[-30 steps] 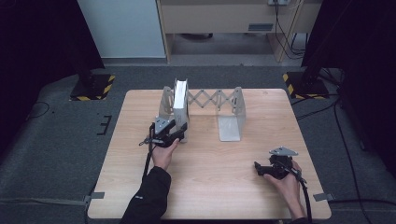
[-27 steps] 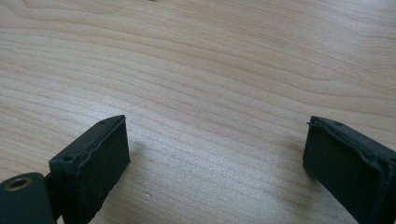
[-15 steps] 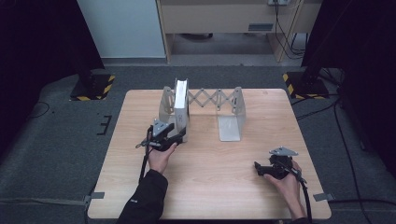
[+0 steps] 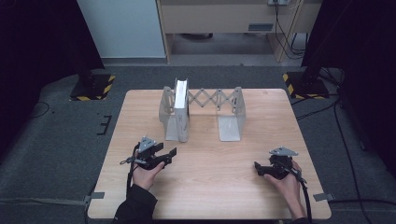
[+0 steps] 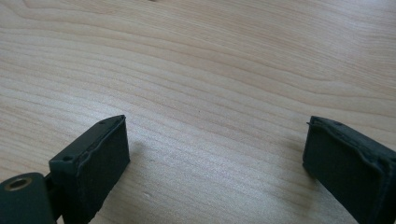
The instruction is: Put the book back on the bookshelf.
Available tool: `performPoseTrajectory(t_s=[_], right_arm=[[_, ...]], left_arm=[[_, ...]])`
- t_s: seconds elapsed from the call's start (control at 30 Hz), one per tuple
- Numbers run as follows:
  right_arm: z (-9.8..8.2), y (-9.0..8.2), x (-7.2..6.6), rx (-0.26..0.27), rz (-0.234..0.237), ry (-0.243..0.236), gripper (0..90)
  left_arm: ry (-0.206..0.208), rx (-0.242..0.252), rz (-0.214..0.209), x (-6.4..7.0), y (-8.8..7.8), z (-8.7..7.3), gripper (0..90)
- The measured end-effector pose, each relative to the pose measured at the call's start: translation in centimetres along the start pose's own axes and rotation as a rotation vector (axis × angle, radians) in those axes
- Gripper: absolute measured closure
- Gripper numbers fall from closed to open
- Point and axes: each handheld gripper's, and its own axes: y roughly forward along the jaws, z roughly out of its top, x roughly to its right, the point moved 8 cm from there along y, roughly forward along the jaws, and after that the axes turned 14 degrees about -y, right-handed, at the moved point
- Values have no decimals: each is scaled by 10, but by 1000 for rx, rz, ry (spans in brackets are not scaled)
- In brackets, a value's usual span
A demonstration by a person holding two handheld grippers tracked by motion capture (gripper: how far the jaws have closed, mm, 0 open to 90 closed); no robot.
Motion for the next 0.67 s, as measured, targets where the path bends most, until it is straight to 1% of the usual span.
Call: performPoseTrajectory(t_s=[0.07,0.13,0.2,0.27,0.3,0.33,0.4,0.47,0.53,0.57,0.6,0.67], right_arm=[[0,0,0,0,-1,0,74],[0,0,0,0,0,0,74],[0,0,0,0,-1,0,74],[0,0,0,0,-1,0,74],[0,0,0,0,0,1,74],[0,0,0,1,-1,0,74],[0,0,0,1,0,1,74],[0,-1,0,3,0,8,78],[-1,-2,1,6,-1,20,82],[-1,-3,1,10,7,28,83],[-2,-3,2,14,5,38,86],[-4,-5,7,6,3,52,96]], left_arm=[[18,-27,24,-5,-3,-7,301],[13,-44,32,-10,-6,-12,289],[14,-62,58,-17,-9,-18,279],[13,-72,70,-22,-11,-22,273],[14,-84,82,-26,-13,-24,266],[7,-93,88,-29,-14,-27,259],[16,-111,95,-32,-16,-31,236],[28,-130,114,-37,-20,-36,224],[38,-132,141,-44,-22,-40,219],[40,-133,151,-47,-23,-41,216],[43,-137,170,-51,-25,-42,216],[50,-138,197,-58,-26,-42,212]])
